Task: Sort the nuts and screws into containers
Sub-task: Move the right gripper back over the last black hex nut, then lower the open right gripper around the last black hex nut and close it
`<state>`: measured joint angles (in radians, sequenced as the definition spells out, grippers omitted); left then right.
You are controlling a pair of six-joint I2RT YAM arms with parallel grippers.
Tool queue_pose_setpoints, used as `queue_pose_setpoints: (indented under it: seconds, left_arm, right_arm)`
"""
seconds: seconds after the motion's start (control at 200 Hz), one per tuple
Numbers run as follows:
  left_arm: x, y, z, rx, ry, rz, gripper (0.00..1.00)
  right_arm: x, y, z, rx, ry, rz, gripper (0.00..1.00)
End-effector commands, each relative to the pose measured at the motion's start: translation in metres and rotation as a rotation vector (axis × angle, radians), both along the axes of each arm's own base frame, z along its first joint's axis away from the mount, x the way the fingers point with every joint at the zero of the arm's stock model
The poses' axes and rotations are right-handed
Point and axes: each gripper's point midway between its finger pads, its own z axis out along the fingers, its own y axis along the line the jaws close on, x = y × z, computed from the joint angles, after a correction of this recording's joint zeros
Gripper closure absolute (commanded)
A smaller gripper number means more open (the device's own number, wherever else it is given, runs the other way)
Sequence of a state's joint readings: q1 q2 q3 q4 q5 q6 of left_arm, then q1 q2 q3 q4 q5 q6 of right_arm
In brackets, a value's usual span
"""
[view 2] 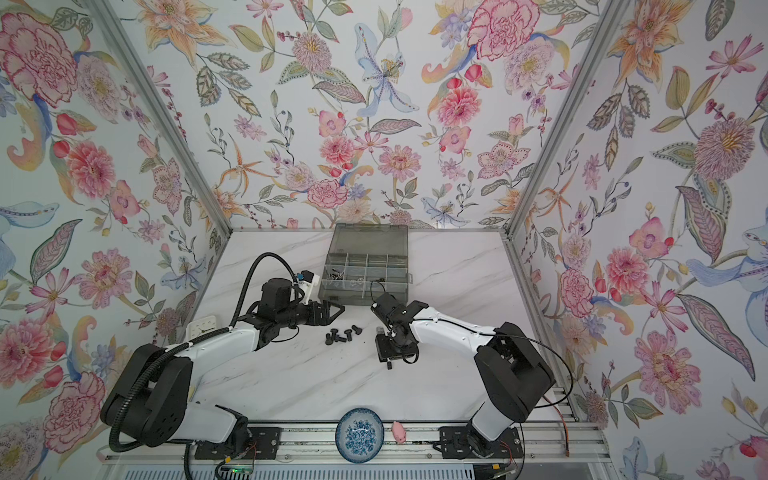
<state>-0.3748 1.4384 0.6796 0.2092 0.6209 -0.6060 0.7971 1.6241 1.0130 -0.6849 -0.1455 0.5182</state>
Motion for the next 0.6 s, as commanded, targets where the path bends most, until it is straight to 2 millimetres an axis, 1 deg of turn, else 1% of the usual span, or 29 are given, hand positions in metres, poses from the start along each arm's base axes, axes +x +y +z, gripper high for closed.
queue_pose_setpoints:
  seconds: [0.0,0.105,0.325,0.595]
  left_arm:
    - [0.008,0.004,0.003,0.013,-0.019,0.013,0.01]
    - [0.007,0.004,0.003,0.016,-0.019,0.011,0.01]
    - [0.007,0.004,0.002,0.016,-0.018,0.012,0.01]
    - [0.006,0.004,0.001,0.012,-0.018,0.011,0.01]
  right_arm:
    - [-0.006,-0.005,-0.01,-0.048,0.029,-0.01,0.46]
    - [-0.009,-0.006,-0.016,-0.064,0.041,-0.008,0.48]
    - [-0.015,-0.006,-0.024,-0.087,0.061,0.002,0.56]
    - [-0.015,-0.009,-0.031,-0.118,0.063,-0.003,0.64]
